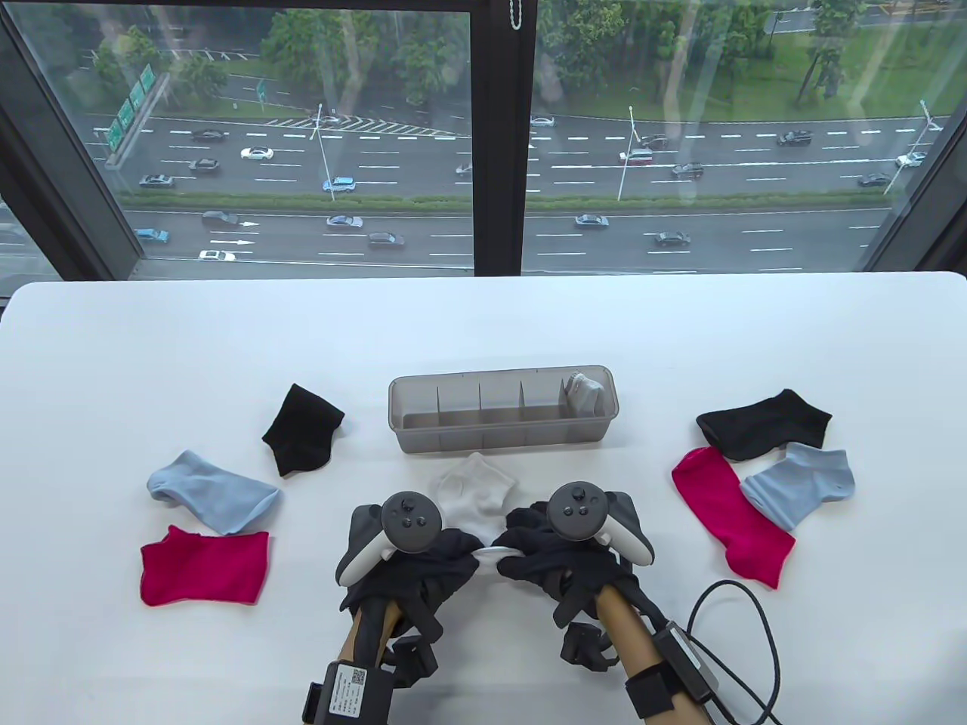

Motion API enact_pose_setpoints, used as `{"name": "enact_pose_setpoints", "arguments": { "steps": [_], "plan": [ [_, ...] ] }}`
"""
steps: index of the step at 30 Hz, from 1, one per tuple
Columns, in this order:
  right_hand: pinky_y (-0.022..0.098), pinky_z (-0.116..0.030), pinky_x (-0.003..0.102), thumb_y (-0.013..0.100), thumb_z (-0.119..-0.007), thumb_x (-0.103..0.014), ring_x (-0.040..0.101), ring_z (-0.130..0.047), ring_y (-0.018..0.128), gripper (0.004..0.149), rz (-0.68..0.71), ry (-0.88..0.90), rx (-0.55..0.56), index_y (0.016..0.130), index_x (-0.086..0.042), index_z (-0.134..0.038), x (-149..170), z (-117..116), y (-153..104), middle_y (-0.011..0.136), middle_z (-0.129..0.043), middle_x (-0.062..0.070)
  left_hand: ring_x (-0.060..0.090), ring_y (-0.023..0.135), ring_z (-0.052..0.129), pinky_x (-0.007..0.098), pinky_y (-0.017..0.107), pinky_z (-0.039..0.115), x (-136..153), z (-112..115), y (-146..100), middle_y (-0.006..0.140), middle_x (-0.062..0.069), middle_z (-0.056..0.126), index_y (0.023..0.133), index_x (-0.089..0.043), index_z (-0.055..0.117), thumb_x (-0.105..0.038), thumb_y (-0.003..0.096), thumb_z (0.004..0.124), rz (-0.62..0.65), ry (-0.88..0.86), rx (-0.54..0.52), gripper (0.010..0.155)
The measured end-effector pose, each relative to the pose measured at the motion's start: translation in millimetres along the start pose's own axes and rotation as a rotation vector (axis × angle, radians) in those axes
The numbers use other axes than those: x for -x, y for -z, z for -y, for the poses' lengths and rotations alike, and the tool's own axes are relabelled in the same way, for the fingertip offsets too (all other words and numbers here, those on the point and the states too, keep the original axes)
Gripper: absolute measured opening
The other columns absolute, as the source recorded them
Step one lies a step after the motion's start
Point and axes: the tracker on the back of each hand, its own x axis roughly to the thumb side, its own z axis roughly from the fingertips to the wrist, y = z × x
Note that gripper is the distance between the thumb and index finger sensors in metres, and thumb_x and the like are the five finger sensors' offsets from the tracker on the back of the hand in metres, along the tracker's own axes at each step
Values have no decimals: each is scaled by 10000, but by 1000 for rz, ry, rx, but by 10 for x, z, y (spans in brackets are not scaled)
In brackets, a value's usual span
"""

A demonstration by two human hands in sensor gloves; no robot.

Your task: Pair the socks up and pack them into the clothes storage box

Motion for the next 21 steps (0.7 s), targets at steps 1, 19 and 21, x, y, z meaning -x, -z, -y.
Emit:
{"name": "enact_pose_setpoints", "arguments": {
  "steps": [1,19,21],
  "plan": [
    [793,-3,548,575,-685,-385,354,9,1089,396,-5,8,-11,959,-288,-687,-5,-11,6,1224,-202,113,179,1161,485,568,843,332,-39,20,8,1178,-42,652,1022,-287,603,-503,500,728,3,20,13,578],
    [816,-127,587,566,-627,-421,397,-131,1111,410,4,-100,131,965,-334,-670,-41,-76,-10,1227,-316,121,129,1105,628,567,838,414,-45,22,-15,1082,-80,792,915,-231,783,-410,574,576,-59,12,-107,436],
    [800,-48,567,584,-593,-411,375,-32,1094,404,-7,-54,92,967,-297,-652,-29,-81,5,1222,-232,116,136,1117,603,559,843,404,-54,47,-15,1117,-82,750,1005,-268,687,-451,544,649,-58,42,-101,497]
  ]
}}
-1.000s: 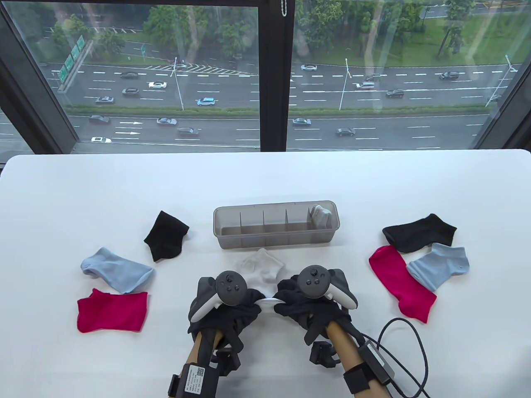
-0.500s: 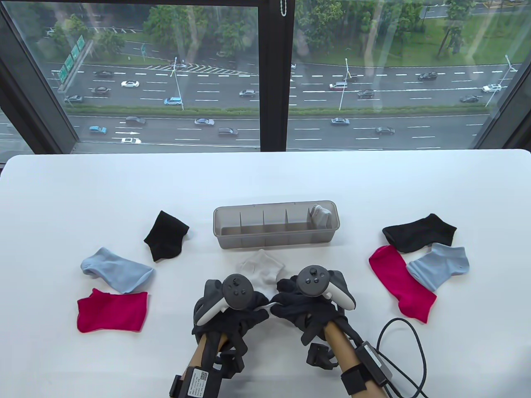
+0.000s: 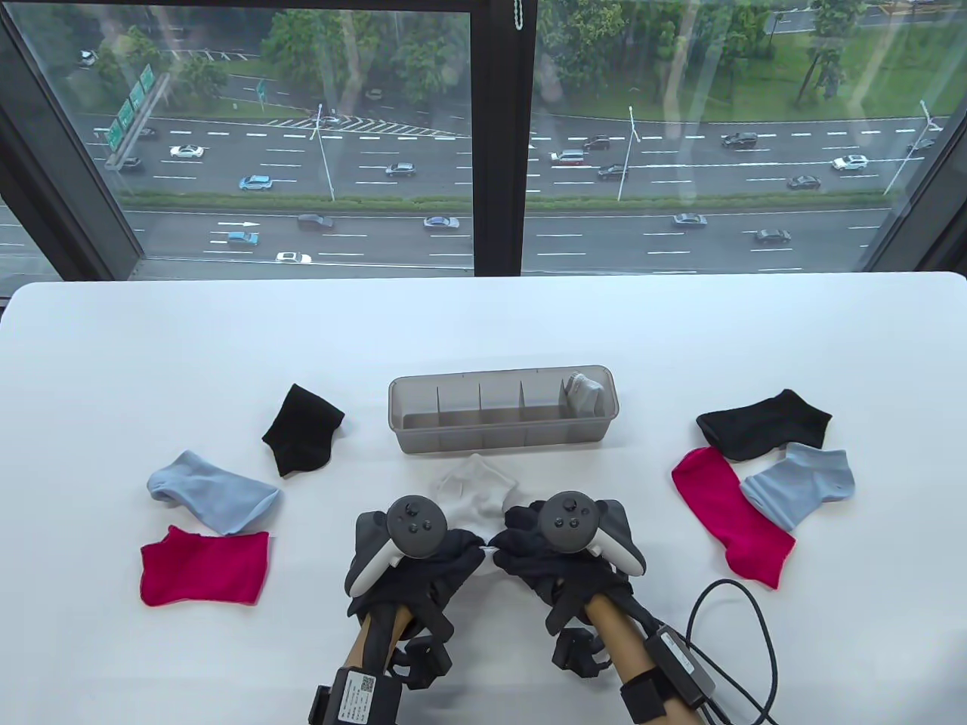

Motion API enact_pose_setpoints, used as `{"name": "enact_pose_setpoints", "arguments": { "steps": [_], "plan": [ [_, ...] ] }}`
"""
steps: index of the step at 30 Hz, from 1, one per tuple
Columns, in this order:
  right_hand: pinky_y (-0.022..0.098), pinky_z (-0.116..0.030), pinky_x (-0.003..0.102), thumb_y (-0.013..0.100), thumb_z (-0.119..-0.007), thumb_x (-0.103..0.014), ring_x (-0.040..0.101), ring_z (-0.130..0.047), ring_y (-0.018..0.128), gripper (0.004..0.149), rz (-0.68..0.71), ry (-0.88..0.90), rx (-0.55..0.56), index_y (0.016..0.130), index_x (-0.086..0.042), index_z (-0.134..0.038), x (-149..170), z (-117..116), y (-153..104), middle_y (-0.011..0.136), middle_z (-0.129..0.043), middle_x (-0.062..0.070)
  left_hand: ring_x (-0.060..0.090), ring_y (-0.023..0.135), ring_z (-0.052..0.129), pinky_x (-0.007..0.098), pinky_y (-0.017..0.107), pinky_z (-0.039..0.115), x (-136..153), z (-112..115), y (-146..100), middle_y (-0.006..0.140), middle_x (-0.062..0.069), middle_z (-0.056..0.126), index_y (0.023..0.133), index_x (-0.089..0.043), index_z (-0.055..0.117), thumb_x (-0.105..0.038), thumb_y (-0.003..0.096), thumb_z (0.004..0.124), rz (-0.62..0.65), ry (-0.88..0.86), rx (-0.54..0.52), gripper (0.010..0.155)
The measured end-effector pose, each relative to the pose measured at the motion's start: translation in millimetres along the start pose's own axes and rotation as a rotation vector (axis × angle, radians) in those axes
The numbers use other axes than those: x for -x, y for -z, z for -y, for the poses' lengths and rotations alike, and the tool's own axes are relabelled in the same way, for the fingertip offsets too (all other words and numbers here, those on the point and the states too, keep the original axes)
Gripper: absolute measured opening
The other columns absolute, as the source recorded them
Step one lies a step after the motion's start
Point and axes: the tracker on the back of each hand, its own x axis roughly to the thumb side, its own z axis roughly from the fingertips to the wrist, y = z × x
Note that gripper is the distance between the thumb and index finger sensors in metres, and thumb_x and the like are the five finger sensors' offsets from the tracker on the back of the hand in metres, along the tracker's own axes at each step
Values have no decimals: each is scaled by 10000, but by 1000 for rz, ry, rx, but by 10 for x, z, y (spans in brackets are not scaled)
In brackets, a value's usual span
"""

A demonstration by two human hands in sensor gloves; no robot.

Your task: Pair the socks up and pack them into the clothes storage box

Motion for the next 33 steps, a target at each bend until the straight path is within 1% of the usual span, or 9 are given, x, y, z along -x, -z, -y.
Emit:
{"name": "enact_pose_setpoints", "arguments": {
  "steps": [2,5,11,14,16,20,25,31,33],
  "plan": [
    [786,-6,558,592,-579,-409,364,8,1085,405,-4,47,-17,964,-269,-658,6,-6,20,1220,-200,118,110,1121,592,557,847,395,-24,10,-5,1117,-107,733,1063,-380,479,-465,523,704,-6,55,-1,591],
    [758,61,536,604,-571,-402,333,75,1068,405,-13,92,-59,950,-220,-676,15,-23,37,1211,-138,101,100,1079,686,562,841,425,-67,2,-2,1033,-119,835,979,-378,669,-424,546,676,2,96,-67,436],
    [769,50,523,614,-592,-427,323,47,1080,400,-18,116,-41,911,-193,-724,30,-5,33,1213,-178,99,128,1055,736,565,831,457,-66,17,-22,1009,-97,881,966,-354,728,-430,557,626,40,81,-87,428],
    [775,35,521,618,-589,-430,323,27,1085,398,-24,129,-29,896,-185,-733,35,4,31,1213,-201,104,156,1113,622,571,842,404,-85,61,-15,1118,-72,742,1091,-380,486,-469,526,689,52,100,-13,606],
    [778,30,512,621,-589,-429,324,20,1084,400,-29,168,-1,881,-169,-746,53,7,19,1211,-215,111,180,1121,597,574,842,397,-130,89,-6,1137,-69,701,1095,-416,412,-463,511,730,56,138,-32,666],
    [783,36,483,624,-594,-413,306,28,1083,403,-38,215,-8,868,-138,-757,81,17,5,1209,-215,107,193,1095,650,568,843,416,-216,121,3,1119,-69,718,1058,-382,524,-426,505,757,63,223,-96,601],
    [782,34,482,626,-590,-410,304,27,1083,405,-42,231,-14,860,-130,-765,87,22,-3,1210,-216,109,238,1058,719,571,839,439,-211,123,-2,1100,-43,746,1020,-335,636,-417,513,745,101,201,-152,525],
    [786,27,477,626,-592,-409,300,16,1087,412,-45,252,-4,855,-115,-767,94,31,-18,1210,-230,114,251,1065,709,581,839,422,-226,145,1,1121,-52,701,985,-283,685,-420,528,700,107,224,-154,477],
    [793,7,492,602,-602,-434,324,0,1089,448,-27,219,15,890,-119,-737,93,26,-40,1213,-236,125,256,1073,693,582,838,422,-221,149,-1,1126,-51,689,972,-258,690,-417,538,662,109,245,-158,464]
  ]
}}
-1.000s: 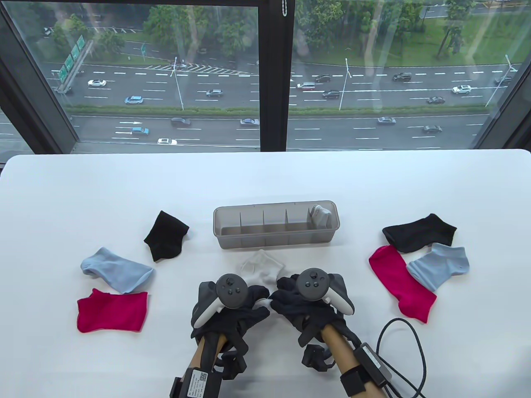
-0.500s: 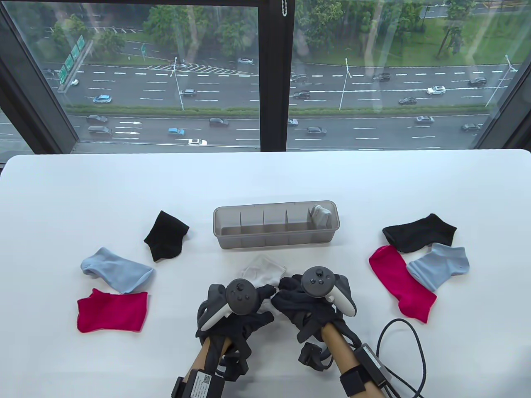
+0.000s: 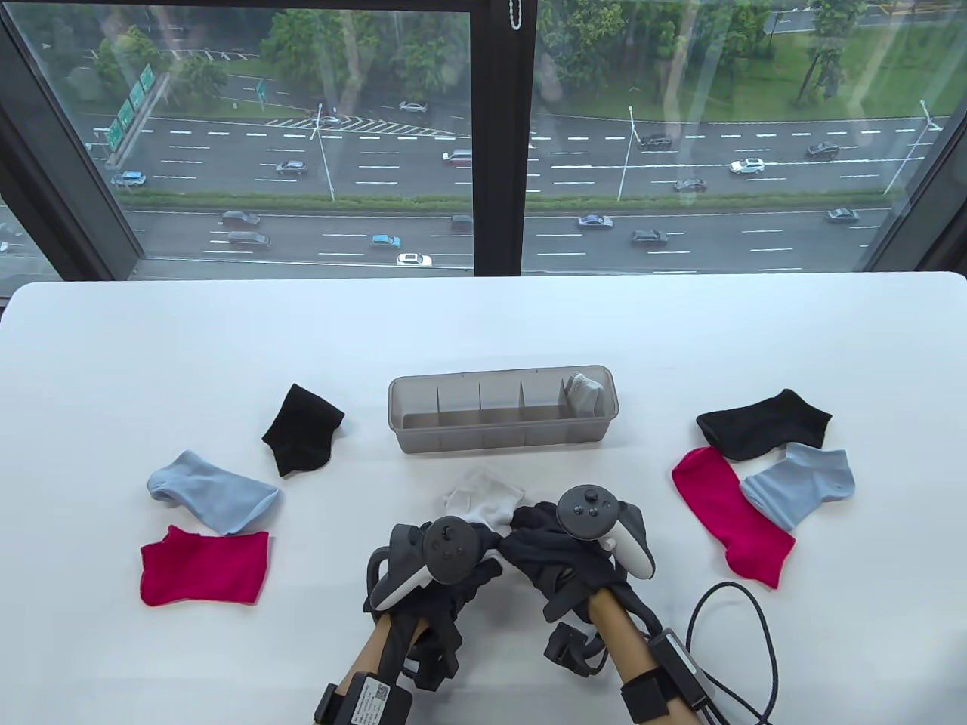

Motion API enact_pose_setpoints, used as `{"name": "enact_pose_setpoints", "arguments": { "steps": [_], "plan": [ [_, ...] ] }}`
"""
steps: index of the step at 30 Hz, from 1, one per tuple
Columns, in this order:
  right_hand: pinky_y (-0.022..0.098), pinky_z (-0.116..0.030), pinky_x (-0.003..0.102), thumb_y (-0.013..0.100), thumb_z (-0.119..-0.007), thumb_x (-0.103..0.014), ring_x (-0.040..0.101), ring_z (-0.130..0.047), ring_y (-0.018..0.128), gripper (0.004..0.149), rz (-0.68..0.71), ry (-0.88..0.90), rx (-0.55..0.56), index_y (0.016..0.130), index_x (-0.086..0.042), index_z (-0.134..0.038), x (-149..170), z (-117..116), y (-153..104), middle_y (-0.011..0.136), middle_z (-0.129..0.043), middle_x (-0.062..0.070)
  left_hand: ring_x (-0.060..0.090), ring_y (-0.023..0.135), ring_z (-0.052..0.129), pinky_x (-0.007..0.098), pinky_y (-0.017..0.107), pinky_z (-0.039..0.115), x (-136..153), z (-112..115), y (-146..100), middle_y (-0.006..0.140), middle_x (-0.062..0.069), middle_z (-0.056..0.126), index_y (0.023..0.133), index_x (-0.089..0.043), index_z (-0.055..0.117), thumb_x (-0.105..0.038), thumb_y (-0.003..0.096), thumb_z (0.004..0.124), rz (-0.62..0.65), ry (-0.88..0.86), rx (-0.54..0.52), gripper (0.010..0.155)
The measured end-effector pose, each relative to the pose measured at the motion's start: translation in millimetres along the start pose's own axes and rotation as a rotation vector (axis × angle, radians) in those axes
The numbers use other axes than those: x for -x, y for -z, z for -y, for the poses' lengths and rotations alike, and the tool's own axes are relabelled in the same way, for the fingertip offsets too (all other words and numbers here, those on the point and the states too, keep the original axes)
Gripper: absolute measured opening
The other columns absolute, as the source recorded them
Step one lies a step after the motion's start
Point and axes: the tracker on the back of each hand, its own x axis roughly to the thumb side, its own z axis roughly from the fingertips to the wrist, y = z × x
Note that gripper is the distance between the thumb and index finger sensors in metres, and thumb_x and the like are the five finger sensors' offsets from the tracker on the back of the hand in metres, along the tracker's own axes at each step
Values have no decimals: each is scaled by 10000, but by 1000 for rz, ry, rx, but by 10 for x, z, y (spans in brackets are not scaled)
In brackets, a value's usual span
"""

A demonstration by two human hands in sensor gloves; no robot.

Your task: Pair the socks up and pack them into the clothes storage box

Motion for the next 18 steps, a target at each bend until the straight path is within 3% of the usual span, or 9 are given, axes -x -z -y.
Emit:
{"name": "enact_pose_setpoints", "arguments": {
  "steps": [2,4,9,12,14,15,18],
  "plan": [
    [794,1,499,554,-631,-504,339,2,1089,571,29,-28,-23,1010,-162,-600,23,4,-8,1221,-219,138,253,1086,670,586,837,416,20,14,8,1141,-39,664,960,-228,706,-419,543,615,0,0,9,467],
    [796,1,484,529,-672,-493,327,0,1090,627,42,-15,-26,1080,-249,-497,43,10,-16,1225,-219,130,249,1099,626,591,839,400,33,33,16,1153,-46,622,960,-222,692,-415,548,579,-3,-12,36,469],
    [801,-17,490,574,-636,-432,330,-15,1094,446,27,-52,5,971,-230,-665,24,-6,-6,1217,-249,119,250,1129,530,584,848,352,22,62,23,1184,-53,514,952,-226,646,-434,549,518,0,6,100,471],
    [767,45,507,592,-603,-434,335,54,1073,435,23,2,-51,944,-192,-693,-7,-12,26,1203,-220,131,232,1125,523,578,852,344,16,52,47,1166,-61,488,904,-250,610,-471,510,692,-28,18,107,459],
    [764,46,503,599,-587,-434,329,51,1074,427,14,12,-33,906,-170,-725,-6,-6,48,1195,-241,132,233,1115,556,567,855,357,3,50,45,1164,-48,495,942,-277,552,-427,516,716,-31,66,54,481],
    [763,48,492,601,-582,-434,318,50,1075,420,10,7,-31,891,-171,-734,3,-8,55,1191,-246,117,238,1095,616,563,852,390,4,48,32,1172,-30,522,1008,-312,478,-426,506,735,-29,75,-1,575],
    [759,61,476,605,-569,-441,300,53,1075,426,3,26,-37,864,-156,-752,10,-8,60,1186,-259,95,236,1036,760,567,843,451,-1,17,4,1128,-52,688,969,-317,655,-414,494,767,-14,56,-92,498]
  ]
}}
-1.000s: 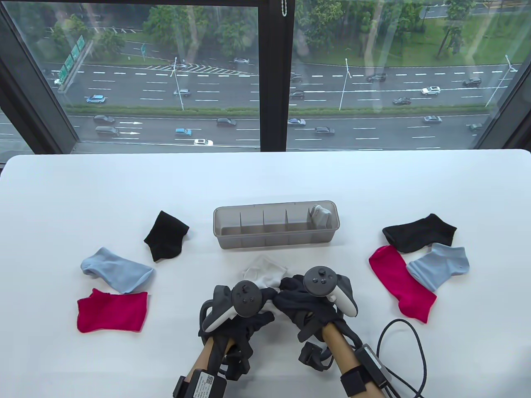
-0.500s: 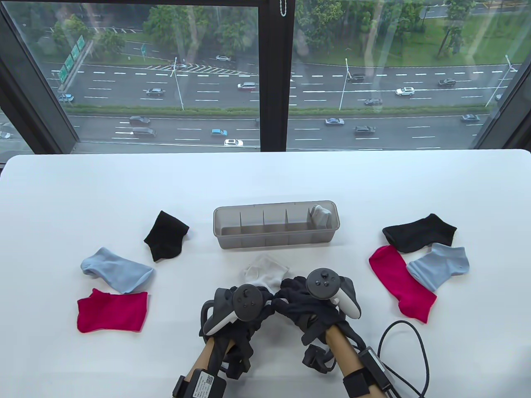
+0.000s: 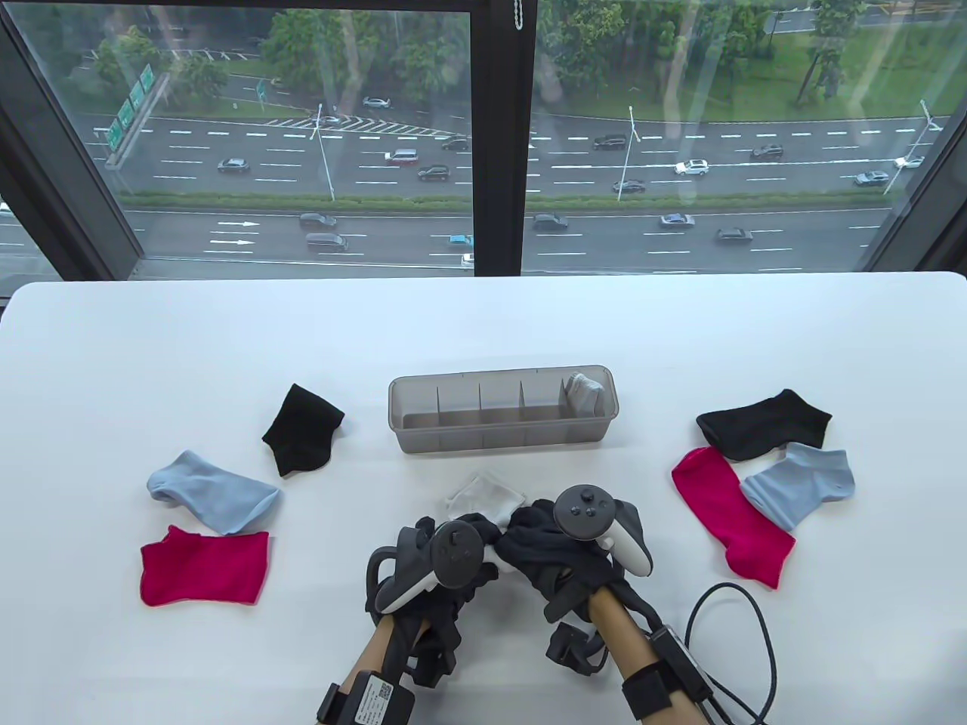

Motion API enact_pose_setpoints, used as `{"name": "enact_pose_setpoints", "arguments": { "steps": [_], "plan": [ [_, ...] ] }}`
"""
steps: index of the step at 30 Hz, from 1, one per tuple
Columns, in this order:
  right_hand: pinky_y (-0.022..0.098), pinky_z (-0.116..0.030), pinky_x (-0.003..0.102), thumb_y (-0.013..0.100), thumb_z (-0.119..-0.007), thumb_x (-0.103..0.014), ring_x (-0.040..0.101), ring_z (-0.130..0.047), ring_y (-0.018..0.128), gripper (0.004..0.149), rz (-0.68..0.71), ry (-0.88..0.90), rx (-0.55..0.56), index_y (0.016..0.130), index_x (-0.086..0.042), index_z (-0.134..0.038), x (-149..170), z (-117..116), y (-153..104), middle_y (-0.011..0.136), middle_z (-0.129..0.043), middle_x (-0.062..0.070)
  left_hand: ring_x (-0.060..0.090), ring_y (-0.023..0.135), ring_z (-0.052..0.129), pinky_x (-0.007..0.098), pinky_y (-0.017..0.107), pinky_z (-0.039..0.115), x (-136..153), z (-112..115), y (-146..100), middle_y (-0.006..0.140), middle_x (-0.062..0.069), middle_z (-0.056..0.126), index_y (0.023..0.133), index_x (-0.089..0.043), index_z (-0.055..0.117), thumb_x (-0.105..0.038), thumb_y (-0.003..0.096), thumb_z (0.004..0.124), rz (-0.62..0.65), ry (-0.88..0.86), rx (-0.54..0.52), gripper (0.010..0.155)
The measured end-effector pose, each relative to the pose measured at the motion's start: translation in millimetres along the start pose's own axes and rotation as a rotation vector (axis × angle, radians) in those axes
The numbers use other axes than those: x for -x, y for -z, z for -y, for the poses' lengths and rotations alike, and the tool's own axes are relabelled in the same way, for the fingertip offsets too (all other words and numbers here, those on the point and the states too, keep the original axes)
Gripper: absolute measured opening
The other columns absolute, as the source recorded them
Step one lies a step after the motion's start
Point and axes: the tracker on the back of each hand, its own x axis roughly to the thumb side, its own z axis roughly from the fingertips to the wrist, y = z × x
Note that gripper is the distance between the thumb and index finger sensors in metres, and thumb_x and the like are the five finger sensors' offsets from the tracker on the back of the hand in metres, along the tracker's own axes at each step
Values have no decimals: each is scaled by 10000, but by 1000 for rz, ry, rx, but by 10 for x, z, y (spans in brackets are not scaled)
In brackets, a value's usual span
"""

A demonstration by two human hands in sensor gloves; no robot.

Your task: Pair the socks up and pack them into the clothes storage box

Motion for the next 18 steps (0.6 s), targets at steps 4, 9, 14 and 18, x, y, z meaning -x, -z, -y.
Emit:
{"name": "enact_pose_setpoints", "arguments": {
  "steps": [4,9,14,18],
  "plan": [
    [775,24,485,570,-601,-503,318,6,1087,516,14,11,59,970,-184,-673,2,-5,-19,1191,-285,129,220,1047,741,573,848,415,3,11,4,1128,-62,679,905,-228,720,-434,510,669,-18,30,29,449],
    [762,49,484,588,-602,-470,332,49,1069,442,13,56,35,943,-216,-673,3,7,-14,1194,-228,147,261,1050,686,589,850,349,-65,31,2,1147,-18,596,874,-235,666,-489,493,664,8,69,32,458],
    [759,47,484,618,-569,-463,324,45,1069,414,-10,56,25,840,-170,-759,-18,31,-3,1185,-245,147,290,1135,536,600,855,302,-143,23,1,1201,5,464,905,-252,608,-504,472,717,-21,166,2,513],
    [771,26,477,624,-577,-450,311,15,1078,413,-13,33,39,817,-142,-773,-10,30,-15,1183,-275,129,296,1125,605,613,848,316,-109,-8,-12,1204,-24,555,923,-230,706,-486,470,747,11,85,-35,522]
  ]
}}
